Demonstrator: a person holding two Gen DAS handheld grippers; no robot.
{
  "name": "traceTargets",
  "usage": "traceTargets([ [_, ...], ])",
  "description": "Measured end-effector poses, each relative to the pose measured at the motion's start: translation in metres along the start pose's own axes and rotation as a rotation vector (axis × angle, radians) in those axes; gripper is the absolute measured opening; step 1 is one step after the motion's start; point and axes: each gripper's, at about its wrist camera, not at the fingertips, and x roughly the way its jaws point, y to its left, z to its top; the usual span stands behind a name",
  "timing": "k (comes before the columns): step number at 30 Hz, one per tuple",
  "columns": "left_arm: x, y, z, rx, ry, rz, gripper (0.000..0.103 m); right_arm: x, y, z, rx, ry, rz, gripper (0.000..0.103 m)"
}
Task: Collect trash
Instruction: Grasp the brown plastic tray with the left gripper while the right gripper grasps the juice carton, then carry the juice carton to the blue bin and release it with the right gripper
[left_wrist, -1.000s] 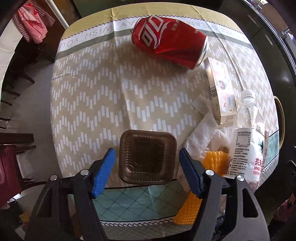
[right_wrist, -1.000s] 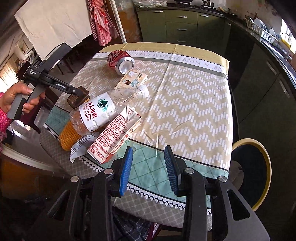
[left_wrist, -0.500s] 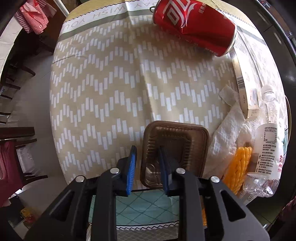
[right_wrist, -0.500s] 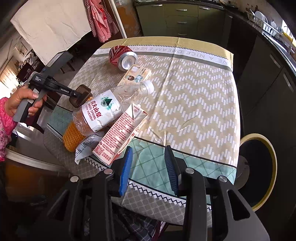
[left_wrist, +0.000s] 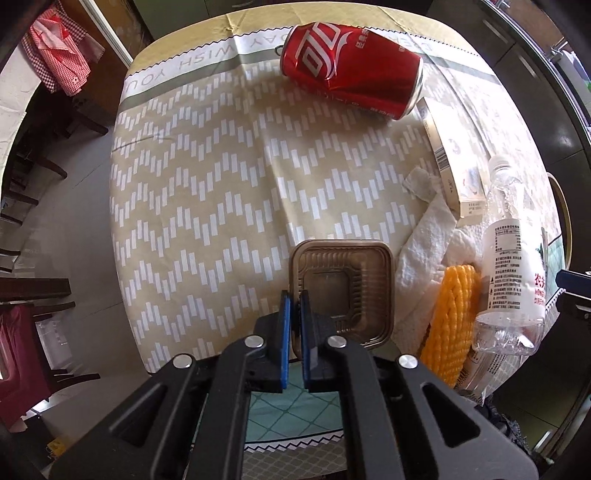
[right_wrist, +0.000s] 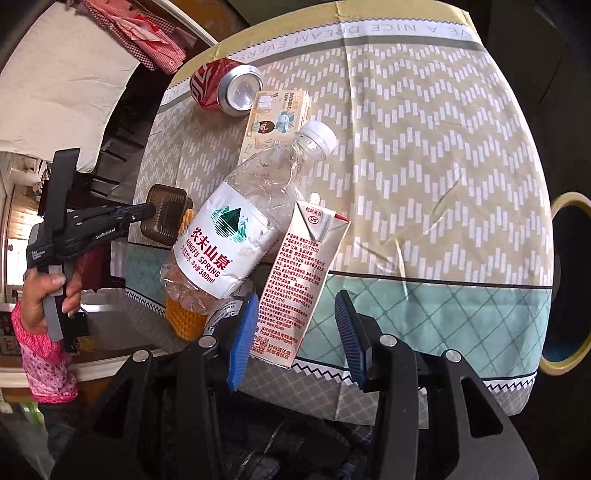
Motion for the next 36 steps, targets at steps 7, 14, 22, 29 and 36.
traceTargets([
  [7,0.008,0.000,0.009,0.006,0.035,0.003,0.005,0.023,0.006,0.003,0.041,0.074,-0.031,0.047],
  [14,0.028,0.002,0.011,-0.001,0.104,-0.010,0.008,0.047,0.013,0.005,0.038,0.122,-0.071,0.044],
  [22,0.025,0.001,0.009,0.006,0.069,-0.029,0.005,0.035,0.006,-0.004,-0.024,0.081,-0.087,0.035],
  [29,-0.002,0.009,0.011,-0.015,0.019,-0.044,0.004,-0.020,-0.047,-0.023,0.043,-0.047,-0.020,0.035],
  [36,-0.030,0.012,0.016,-0.045,-0.032,-0.034,0.004,-0.096,-0.159,-0.038,0.217,-0.297,-0.126,0.035],
])
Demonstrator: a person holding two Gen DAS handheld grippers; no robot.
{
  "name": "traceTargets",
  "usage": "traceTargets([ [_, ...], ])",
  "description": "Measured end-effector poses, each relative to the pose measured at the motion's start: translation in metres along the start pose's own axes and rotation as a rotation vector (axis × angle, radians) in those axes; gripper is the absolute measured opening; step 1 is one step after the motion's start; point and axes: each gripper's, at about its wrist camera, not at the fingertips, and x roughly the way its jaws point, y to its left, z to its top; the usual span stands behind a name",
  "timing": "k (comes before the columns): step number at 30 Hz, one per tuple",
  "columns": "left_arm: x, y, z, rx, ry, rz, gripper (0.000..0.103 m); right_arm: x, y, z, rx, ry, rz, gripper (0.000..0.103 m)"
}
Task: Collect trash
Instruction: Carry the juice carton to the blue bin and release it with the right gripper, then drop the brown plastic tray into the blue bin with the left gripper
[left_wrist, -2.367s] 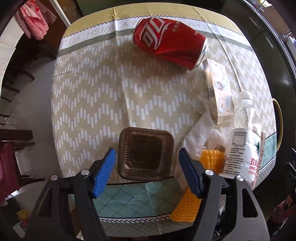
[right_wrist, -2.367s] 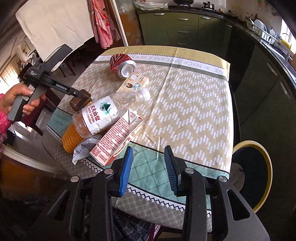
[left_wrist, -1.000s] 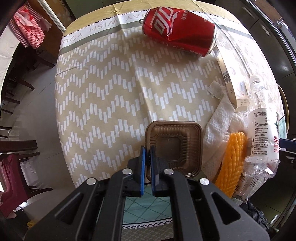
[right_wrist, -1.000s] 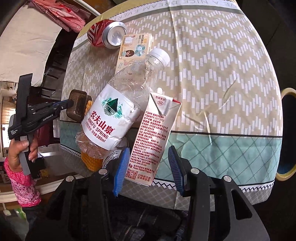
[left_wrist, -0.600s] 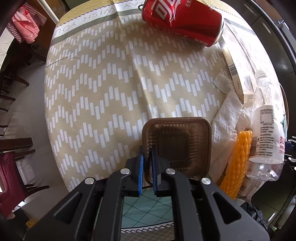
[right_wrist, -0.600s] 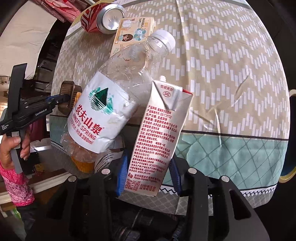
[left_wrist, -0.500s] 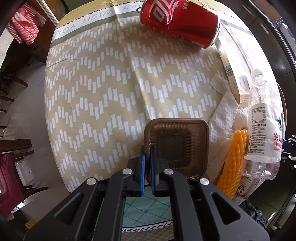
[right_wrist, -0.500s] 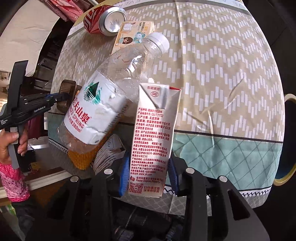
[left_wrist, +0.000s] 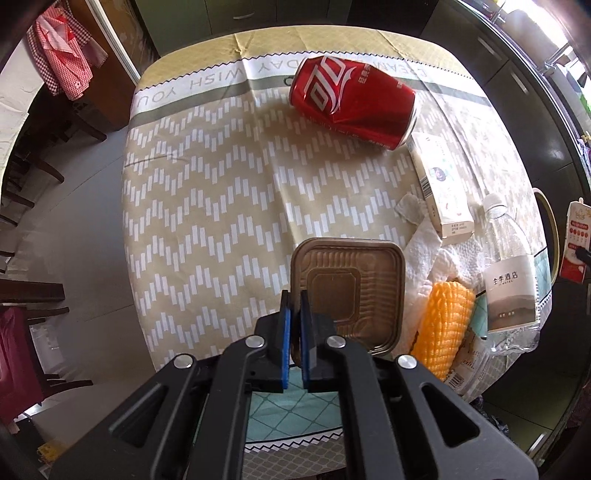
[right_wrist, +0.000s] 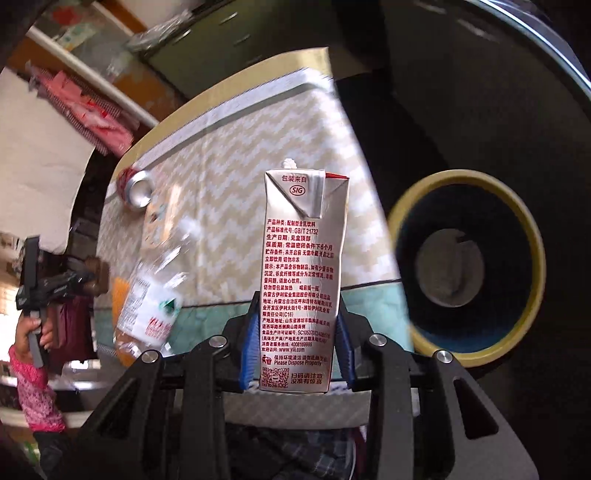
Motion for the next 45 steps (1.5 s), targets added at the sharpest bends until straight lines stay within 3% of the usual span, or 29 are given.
traceTargets([
  [3,-0.013,-0.008,0.005,0.009,-0.023,-0.007,0.004,-0.002,-0.058,0.011,0.080,-0.058,-0.109,0.036],
  [10,-0.052,-0.065,0.009,0.080,-0.082,-0.027,0.004,0.039,-0.160,0.021,0.199,-0.006,-0.219,0.036],
  [13,-0.062,-0.093,0.011,0.126,-0.090,-0.050,0.004,0.055,-0.178,0.026,0.219,0.002,-0.258,0.048],
  [18,-0.072,-0.150,0.013,0.240,-0.103,-0.084,0.004,0.043,-0.192,0.020,0.252,-0.044,-0.187,0.048],
  [22,-0.071,-0.202,0.015,0.338,-0.094,-0.099,0.004,0.015,-0.194,-0.006,0.253,-0.102,-0.104,0.048],
  [28,-0.055,-0.305,0.023,0.495,-0.066,-0.136,0.004,-0.022,-0.204,-0.059,0.249,-0.197,-0.082,0.051],
  [34,-0.023,-0.425,0.038,0.626,-0.018,-0.186,0.004,-0.040,-0.222,-0.109,0.293,-0.234,-0.093,0.051],
  [41,0.046,-0.536,0.053,0.682,0.031,-0.145,0.004,-0.066,-0.245,-0.143,0.325,-0.259,-0.122,0.054],
  [43,0.062,-0.551,0.055,0.675,0.037,-0.118,0.010,-0.074,-0.249,-0.150,0.325,-0.261,-0.131,0.054],
  [45,0.072,-0.559,0.055,0.672,0.047,-0.106,0.026,-0.080,-0.251,-0.155,0.322,-0.259,-0.132,0.054],
])
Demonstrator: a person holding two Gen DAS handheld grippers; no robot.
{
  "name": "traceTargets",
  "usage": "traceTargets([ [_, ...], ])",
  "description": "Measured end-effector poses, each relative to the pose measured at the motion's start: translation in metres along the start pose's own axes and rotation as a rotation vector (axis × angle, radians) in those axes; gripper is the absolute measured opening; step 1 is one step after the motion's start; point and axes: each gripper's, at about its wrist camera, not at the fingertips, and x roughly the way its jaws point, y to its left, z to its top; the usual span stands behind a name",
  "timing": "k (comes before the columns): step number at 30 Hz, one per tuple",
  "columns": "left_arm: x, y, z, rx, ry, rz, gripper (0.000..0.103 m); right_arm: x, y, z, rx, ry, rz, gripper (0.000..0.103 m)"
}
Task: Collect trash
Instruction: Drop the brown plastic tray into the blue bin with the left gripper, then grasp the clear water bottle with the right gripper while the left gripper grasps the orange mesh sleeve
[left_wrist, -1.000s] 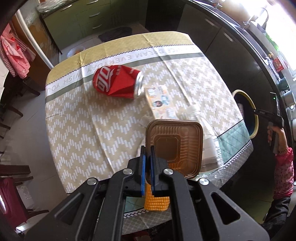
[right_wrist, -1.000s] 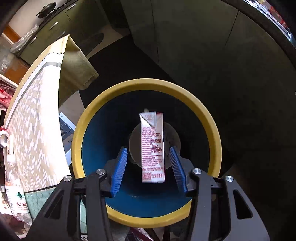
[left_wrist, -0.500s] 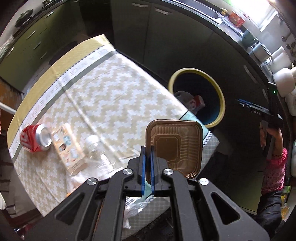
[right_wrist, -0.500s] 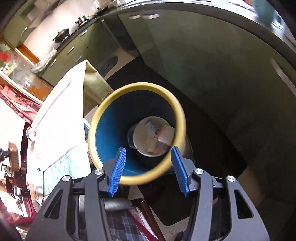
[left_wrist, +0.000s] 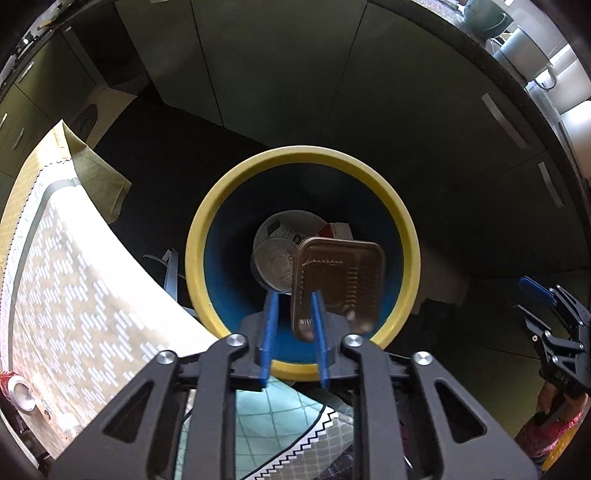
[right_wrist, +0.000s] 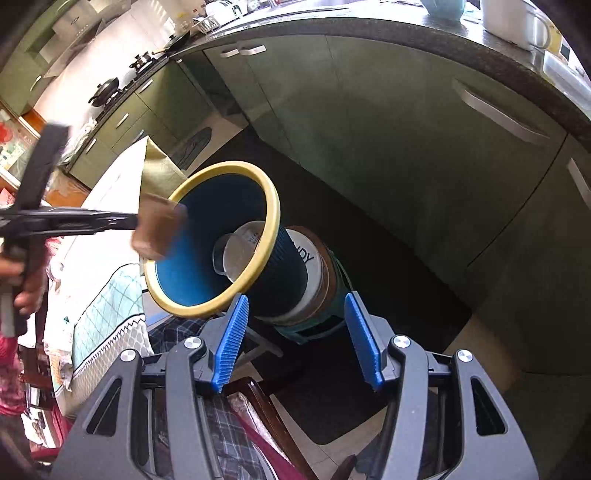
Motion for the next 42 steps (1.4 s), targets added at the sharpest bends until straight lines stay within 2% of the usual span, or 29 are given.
traceTargets([
  [3,-0.005,0.003,-0.006,-0.009,-0.001,-0.007,0.028,-0.001,0.007,0.003,-0.021,0.004,-0.005,0.055],
  [6,-0.031,0.017,-0.025,-0.027,-0.020,-0.014,0.028,-0.002,0.023,0.007,-0.057,0.015,0.005,0.055],
  [9,-0.068,0.040,-0.059,-0.053,-0.053,-0.028,0.030,0.001,0.053,0.015,-0.115,0.058,0.042,0.055],
  [12,-0.106,0.076,-0.108,-0.101,-0.086,-0.037,0.034,0.006,0.091,0.018,-0.183,0.122,0.081,0.055],
  [17,-0.155,0.150,-0.205,-0.240,-0.162,-0.026,0.036,0.021,0.184,0.012,-0.334,0.217,0.139,0.055],
  [19,-0.166,0.180,-0.232,-0.303,-0.179,-0.003,0.038,0.030,0.229,0.005,-0.396,0.266,0.183,0.055],
  [23,-0.173,0.228,-0.291,-0.414,-0.195,0.059,0.042,0.051,0.320,-0.016,-0.526,0.383,0.256,0.055],
  [27,-0.169,0.264,-0.341,-0.495,-0.184,0.071,0.045,0.072,0.392,-0.032,-0.581,0.497,0.293,0.059],
  [29,-0.162,0.272,-0.356,-0.523,-0.171,0.068,0.046,0.082,0.424,-0.037,-0.600,0.539,0.276,0.071],
  [30,-0.160,0.276,-0.363,-0.533,-0.164,0.069,0.046,0.083,0.438,-0.042,-0.611,0.554,0.260,0.073],
  [35,-0.150,0.285,-0.382,-0.542,-0.155,0.055,0.046,0.107,0.482,-0.049,-0.654,0.603,0.143,0.073],
  [38,-0.149,0.285,-0.382,-0.524,-0.159,0.055,0.047,0.129,0.489,-0.050,-0.648,0.641,0.067,0.073],
  [42,-0.147,0.284,-0.380,-0.504,-0.161,0.049,0.050,0.153,0.493,-0.052,-0.617,0.689,0.031,0.073],
])
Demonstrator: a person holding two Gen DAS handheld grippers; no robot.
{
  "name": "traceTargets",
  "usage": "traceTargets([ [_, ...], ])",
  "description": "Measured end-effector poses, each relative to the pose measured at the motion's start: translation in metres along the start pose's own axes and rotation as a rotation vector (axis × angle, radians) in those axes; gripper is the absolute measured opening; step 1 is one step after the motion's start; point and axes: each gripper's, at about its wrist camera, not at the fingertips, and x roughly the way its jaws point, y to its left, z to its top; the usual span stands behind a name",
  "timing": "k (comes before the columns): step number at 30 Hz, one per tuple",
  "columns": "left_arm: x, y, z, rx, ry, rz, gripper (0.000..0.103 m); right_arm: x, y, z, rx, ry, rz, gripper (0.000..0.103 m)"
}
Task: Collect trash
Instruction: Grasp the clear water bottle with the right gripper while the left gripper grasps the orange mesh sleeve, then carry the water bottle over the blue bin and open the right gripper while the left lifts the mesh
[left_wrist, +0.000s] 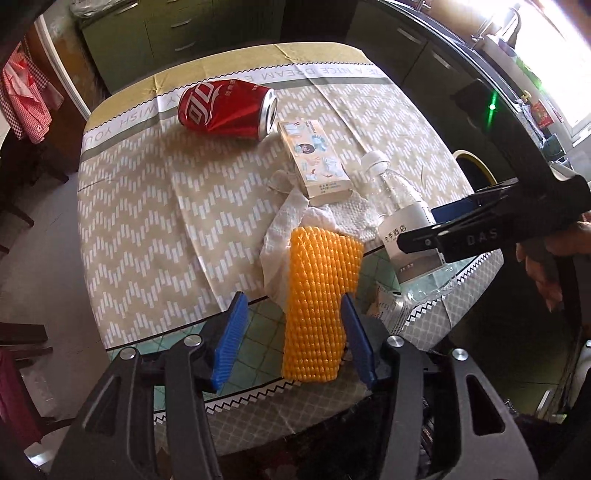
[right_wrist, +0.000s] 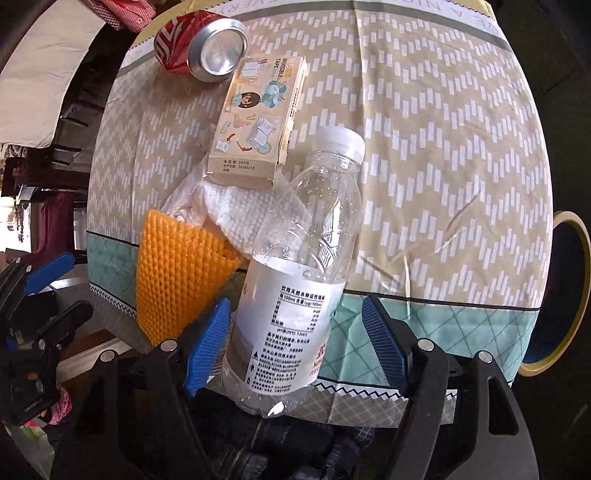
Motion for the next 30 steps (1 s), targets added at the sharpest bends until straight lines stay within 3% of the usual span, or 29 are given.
traceTargets([
  [6,0.007,0.002,0.000,0.001,0.009,-0.005,0.050,0.025,0.005,0.011,0.005,0.057,0.012,0.073],
  [9,0.013,0.002,-0.001,0.003,0.026,-0.004,0.050,0.037,0.008,0.014,0.001,0.074,0.017,0.065],
  [15,0.029,0.000,-0.001,0.010,0.065,-0.003,0.055,0.031,0.001,0.001,-0.042,0.037,0.056,0.060],
  [22,0.058,0.004,0.006,-0.012,0.145,-0.027,0.057,-0.011,-0.049,-0.026,0.003,-0.066,0.174,0.059],
  [30,0.075,-0.014,0.010,0.011,0.207,-0.090,0.053,-0.074,-0.160,-0.068,0.183,-0.245,0.261,0.059],
])
